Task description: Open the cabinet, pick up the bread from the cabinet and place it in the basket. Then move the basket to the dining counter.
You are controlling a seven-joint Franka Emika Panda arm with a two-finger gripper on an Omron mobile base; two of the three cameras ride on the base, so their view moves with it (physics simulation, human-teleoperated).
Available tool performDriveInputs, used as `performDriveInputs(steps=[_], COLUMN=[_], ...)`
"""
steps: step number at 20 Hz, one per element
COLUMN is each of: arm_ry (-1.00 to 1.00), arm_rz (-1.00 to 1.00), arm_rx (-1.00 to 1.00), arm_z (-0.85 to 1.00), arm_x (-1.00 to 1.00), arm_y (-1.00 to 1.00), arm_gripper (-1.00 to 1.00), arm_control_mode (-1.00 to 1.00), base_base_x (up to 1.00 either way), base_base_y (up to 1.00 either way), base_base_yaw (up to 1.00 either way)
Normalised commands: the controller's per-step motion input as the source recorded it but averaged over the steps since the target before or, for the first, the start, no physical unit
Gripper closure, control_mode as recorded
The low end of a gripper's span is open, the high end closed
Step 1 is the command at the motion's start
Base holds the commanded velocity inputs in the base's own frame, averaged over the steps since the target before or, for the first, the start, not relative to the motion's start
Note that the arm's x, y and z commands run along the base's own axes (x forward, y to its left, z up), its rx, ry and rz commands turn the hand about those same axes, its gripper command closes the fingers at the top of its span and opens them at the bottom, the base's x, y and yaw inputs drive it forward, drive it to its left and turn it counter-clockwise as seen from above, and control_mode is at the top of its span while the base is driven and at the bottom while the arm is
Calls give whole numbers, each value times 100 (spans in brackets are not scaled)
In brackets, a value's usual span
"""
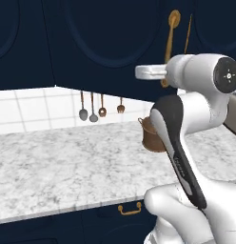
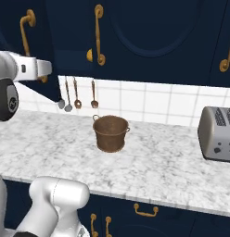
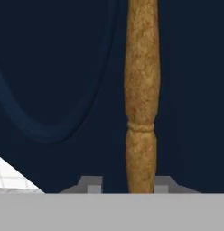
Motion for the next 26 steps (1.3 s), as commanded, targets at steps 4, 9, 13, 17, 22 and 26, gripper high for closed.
performDriveInputs(steps=[4,9,13,17,22,26], arm_ry=[-6,-5,1,19,16,12], arm_rz=[1,-11,-21,-4,11,7], arm_rx=[10,25,34,34,38,23], arm_z=[22,44,18,1,-31,-67], arm_x=[-91,-64,0,57,88,100], arm_y=[-1,-75,-100,-97,-77,10], arm_gripper=[-100,-100,-100,-100,-100,-100], arm_control_mode=[-100,-100,-100,-100,-100,-100], base_base_x=[0,0,0,0,0,0], base_base_y=[0,0,0,0,0,0], base_base_yaw=[0,0,0,0,0,0])
